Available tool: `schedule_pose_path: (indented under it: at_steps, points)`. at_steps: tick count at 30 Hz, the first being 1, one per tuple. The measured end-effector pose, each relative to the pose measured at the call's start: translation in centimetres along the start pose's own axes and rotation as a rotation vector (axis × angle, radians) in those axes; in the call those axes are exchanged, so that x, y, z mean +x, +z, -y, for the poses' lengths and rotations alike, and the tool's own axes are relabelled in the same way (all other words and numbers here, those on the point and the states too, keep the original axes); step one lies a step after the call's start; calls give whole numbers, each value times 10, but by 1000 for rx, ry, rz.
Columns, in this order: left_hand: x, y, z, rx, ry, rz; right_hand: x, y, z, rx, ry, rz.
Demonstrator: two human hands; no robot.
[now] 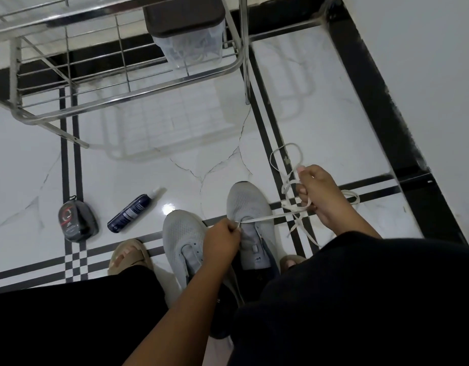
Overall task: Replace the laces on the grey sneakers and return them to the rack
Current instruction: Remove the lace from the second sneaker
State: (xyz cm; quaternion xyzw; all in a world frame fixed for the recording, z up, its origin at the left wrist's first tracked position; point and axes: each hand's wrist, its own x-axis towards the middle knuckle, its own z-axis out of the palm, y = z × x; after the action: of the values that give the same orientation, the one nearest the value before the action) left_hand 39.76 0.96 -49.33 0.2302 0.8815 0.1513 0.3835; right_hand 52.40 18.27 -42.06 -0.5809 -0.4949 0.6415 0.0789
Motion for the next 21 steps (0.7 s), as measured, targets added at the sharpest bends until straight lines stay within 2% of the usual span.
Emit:
schedule_pose_path:
  at_steps: [3, 5, 7, 10, 12, 14, 16, 17, 19, 21]
  points:
    - [1, 1, -4, 26, 25, 13, -15, 0, 11, -267, -45, 101]
    - [0, 2, -9, 39, 34, 21, -24, 2, 17, -342, -66, 103]
    - [-1, 3, -11, 37, 20, 15, -29, 3, 21, -311, -106, 16]
    - [-1, -2, -12, 72, -16, -6, -32, -9, 29, -309, -199, -220]
    - [2, -4, -13, 147, -29, 0, -35, -24, 37, -350, -216, -231]
    - [1, -7, -21, 172, -5, -20, -40, -34, 42, -387, -134, -27]
    - [2, -10, -41, 66, 173, -23, -48, -34, 45, -467, -39, 250]
    - [1, -14, -56, 0, 315, 24, -52, -31, 45, -480, -24, 369]
    - [-7, -24, -93, -61, 538, 234, -62, -27, 51, -378, -44, 520]
    - [-18, -36, -120, -115, 608, 377, -70, -33, 61, -113, -66, 513]
